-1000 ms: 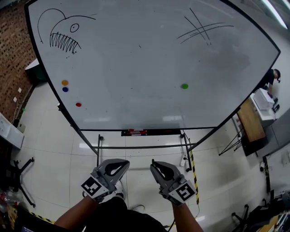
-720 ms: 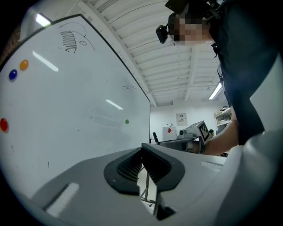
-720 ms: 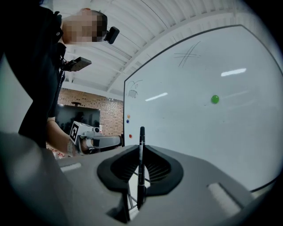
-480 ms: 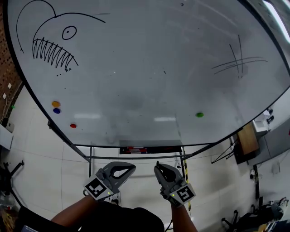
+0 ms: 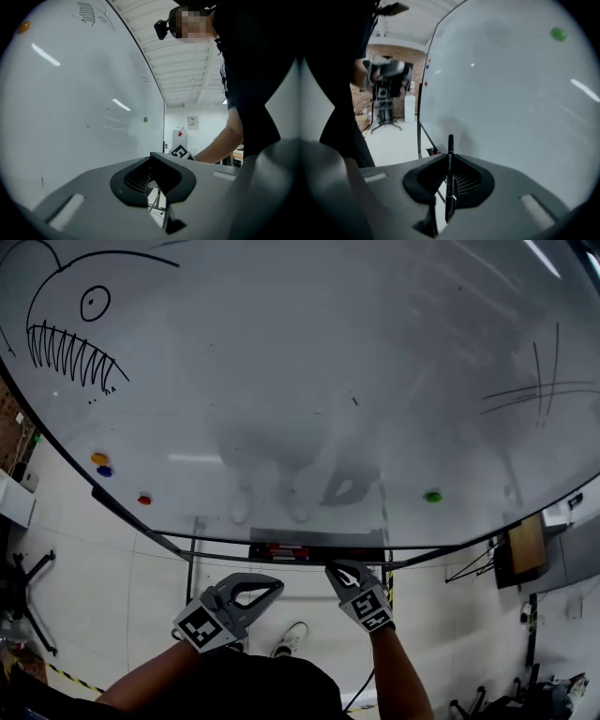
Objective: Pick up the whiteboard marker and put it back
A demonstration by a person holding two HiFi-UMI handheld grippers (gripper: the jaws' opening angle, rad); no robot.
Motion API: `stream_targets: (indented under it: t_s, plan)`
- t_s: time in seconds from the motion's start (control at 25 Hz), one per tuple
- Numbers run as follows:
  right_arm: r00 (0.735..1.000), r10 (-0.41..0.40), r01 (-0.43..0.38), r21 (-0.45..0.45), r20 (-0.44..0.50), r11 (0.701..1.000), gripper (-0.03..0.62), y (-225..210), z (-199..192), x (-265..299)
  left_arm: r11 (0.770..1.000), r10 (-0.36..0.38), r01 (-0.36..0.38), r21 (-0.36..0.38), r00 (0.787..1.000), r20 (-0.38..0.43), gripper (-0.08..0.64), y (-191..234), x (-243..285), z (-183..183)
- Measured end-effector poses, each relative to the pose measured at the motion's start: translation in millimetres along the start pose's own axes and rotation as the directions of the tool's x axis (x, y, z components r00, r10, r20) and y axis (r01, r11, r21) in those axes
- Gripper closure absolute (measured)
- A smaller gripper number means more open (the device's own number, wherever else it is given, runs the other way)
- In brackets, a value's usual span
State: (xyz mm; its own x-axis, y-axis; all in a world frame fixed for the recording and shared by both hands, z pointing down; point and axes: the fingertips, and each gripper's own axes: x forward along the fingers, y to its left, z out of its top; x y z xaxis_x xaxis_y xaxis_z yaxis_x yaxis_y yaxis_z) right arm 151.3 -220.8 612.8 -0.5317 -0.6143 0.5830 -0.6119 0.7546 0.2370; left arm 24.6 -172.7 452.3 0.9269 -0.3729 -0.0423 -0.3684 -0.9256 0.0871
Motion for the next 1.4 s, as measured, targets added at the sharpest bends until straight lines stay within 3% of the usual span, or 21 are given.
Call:
stream_targets:
  t_s: [0.12,0.28,0.48,0.72,0.92,1.16,1.28,1.4]
  plan:
    - [0.976,0.09,-0.123,-0.162,-0.197,0.979,0.555,-8,-43,33,0.999,0.052,-0.052,-0.002,0.998,-0.028,0.558,2,6,-10]
    - [0.926,0.145,-0.25,-0.278,-0.349,0.928,0.555,-15,-97,71,0.993,0.112,-0.113,-0.024,0.993,-0.044,0.558,4,13,-21]
    - [0.883,0.162,-0.318,-0.308,-0.44,0.897,0.555,-21,-131,95,0.987,0.157,-0.159,-0.026,0.986,-0.053,0.558,6,17,-27]
    - [0.869,0.146,-0.33,-0.332,-0.473,0.884,0.555,-20,-148,104,0.981,0.186,-0.188,-0.04,0.981,-0.063,0.558,9,15,-31]
    - [0.891,0.121,-0.275,-0.308,-0.438,0.911,0.538,-24,-142,104,0.982,0.183,-0.185,-0.038,0.981,-0.062,0.558,11,12,-32]
    - [0.894,0.132,-0.258,-0.252,-0.429,0.932,0.48,-21,-142,94,0.986,0.161,-0.163,-0.037,0.985,-0.062,0.558,13,11,-32]
    - [0.929,0.1,-0.198,-0.25,-0.357,0.948,0.48,-20,-118,83,0.988,0.147,-0.149,-0.036,0.988,-0.056,0.558,14,8,-32]
    - [0.976,0.076,-0.113,-0.18,-0.205,0.977,0.48,-13,-68,59,0.99,0.133,-0.135,-0.043,0.99,-0.053,0.558,16,4,-31]
